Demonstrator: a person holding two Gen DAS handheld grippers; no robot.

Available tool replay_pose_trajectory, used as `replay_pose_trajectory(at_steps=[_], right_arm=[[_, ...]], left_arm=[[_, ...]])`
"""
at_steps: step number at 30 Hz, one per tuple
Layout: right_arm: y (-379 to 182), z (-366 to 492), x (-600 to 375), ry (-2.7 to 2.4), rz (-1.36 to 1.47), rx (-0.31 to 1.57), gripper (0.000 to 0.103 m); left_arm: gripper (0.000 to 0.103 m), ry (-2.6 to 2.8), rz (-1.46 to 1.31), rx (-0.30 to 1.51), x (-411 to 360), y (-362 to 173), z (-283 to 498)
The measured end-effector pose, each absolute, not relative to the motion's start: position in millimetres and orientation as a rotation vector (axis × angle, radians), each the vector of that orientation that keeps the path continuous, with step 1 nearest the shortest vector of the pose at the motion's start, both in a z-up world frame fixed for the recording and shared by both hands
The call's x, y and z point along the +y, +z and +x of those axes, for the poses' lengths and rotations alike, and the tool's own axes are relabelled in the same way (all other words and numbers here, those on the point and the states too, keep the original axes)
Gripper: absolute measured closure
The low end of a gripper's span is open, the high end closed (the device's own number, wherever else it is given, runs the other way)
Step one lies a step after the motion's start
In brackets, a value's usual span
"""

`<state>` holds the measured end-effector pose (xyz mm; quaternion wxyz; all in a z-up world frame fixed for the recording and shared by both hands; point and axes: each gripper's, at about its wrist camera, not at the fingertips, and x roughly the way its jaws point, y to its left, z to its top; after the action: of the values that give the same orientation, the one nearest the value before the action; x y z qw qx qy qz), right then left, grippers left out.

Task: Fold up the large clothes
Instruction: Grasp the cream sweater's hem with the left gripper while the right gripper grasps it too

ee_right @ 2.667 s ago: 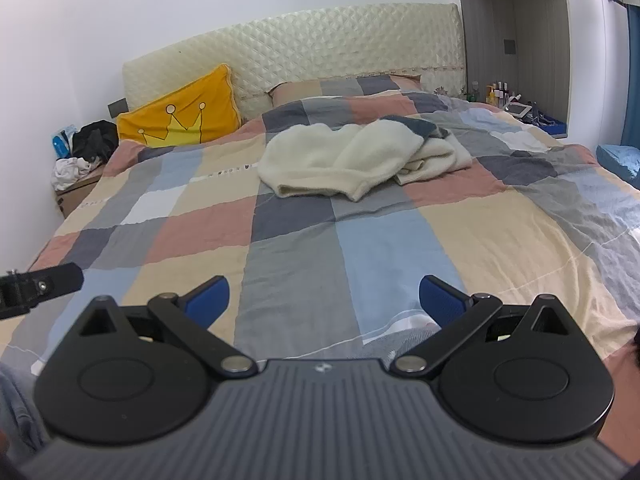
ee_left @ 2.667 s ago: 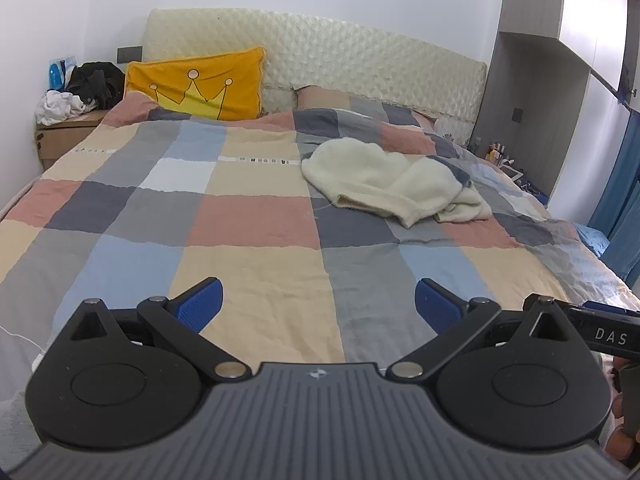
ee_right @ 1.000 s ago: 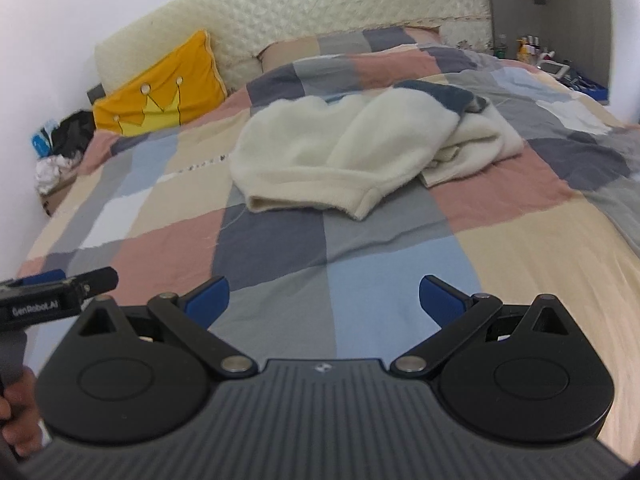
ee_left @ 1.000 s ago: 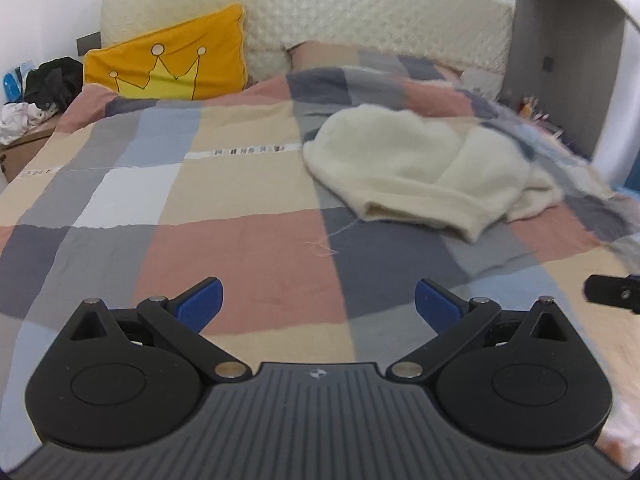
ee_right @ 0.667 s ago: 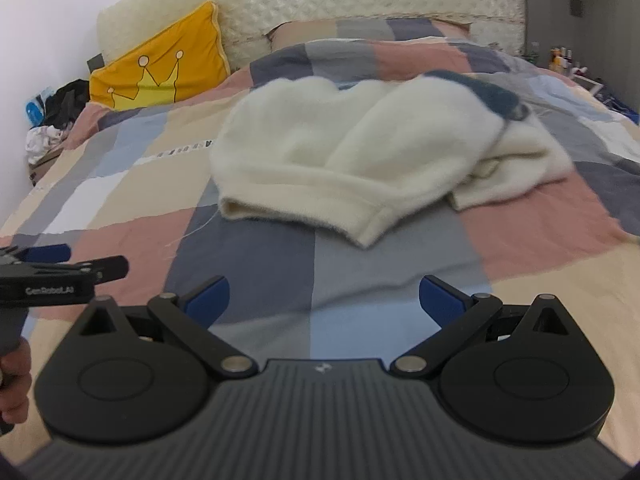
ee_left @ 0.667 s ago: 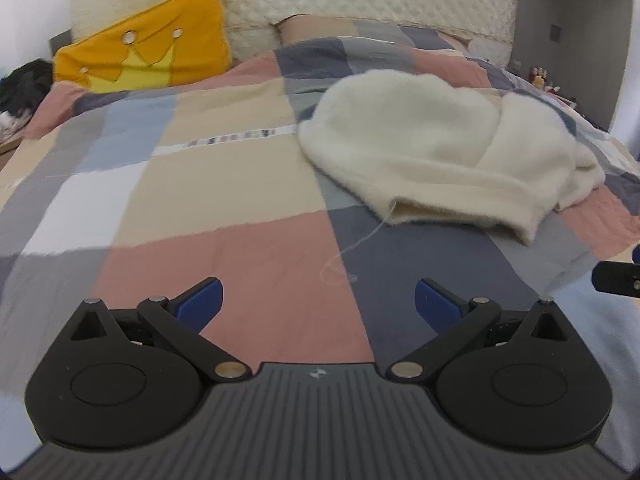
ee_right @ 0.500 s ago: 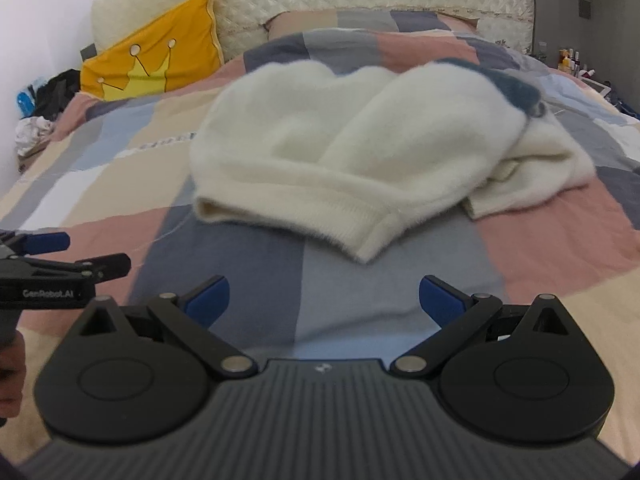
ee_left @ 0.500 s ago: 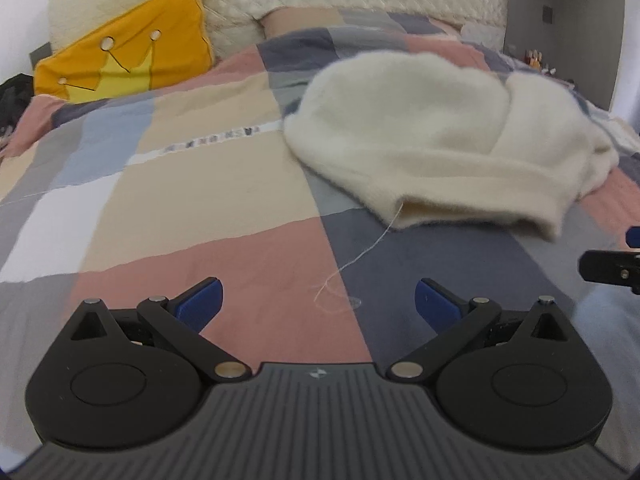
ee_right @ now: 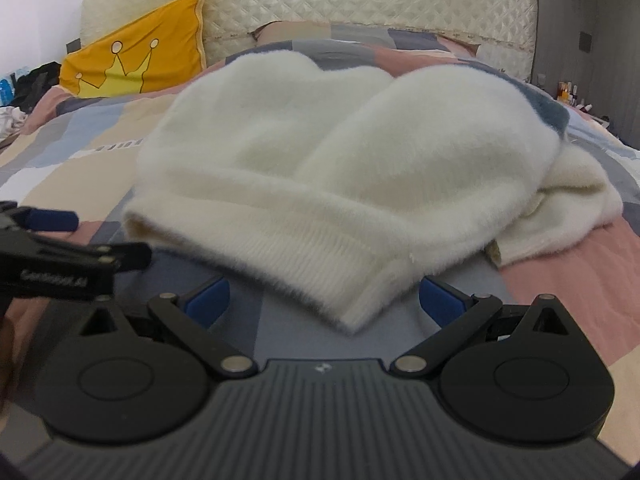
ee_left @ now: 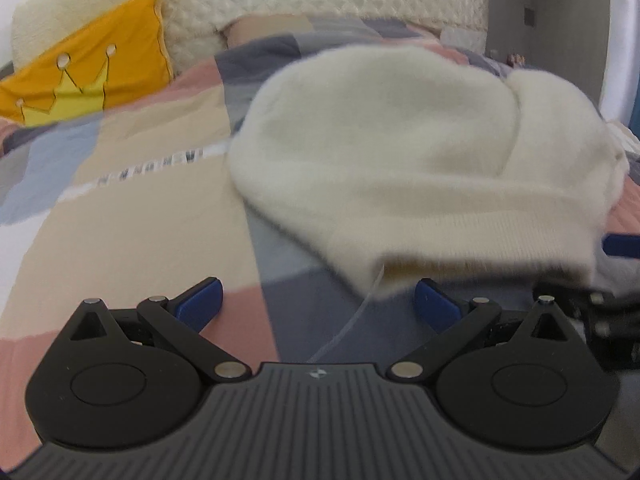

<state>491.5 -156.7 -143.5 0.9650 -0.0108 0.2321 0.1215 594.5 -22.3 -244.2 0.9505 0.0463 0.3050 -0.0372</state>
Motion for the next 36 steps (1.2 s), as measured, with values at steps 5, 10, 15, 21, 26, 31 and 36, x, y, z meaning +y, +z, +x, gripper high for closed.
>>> replay_pose_trajectory(at_steps=[5,10,15,21,26,31,36], right_arm=[[-139.7,490.1,-154.0,0.252,-0.035,0.422,0.000],[-128.4,491.1,-151.5,0.267,0.008,0.373,0.000],[-127.0,502.3,-137.3,0.236,-0.046,0.382,0.000],[-124.3,504.6,-138.1,0.169,-0.047,0.381,0.000],[-110.7,508.0,-165.7,0.076,0.105,0.385,0.000],[-106.1,500.4,-186.1,0.008,0.221,0.431,0.000],[-95.9,472.2,-199.8,-0.032,0.249,0.411,0.003]], left_arm=[[0.011,-0.016,0.094,0.518,-33.9,-237.1,606.4],[0.042,-0.023,0.080,0.478,-41.4,-225.3,618.2],[0.086,-0.067,-0.006,0.523,-40.0,-221.6,624.3],[0.097,-0.052,-0.085,0.486,-38.4,-193.0,601.3],[0.097,-0.026,-0.122,0.435,-27.1,-159.1,573.2],[0.098,-0.036,-0.123,0.414,-29.0,-134.8,543.7],[0.098,-0.039,-0.127,0.407,-27.3,-108.9,519.9]])
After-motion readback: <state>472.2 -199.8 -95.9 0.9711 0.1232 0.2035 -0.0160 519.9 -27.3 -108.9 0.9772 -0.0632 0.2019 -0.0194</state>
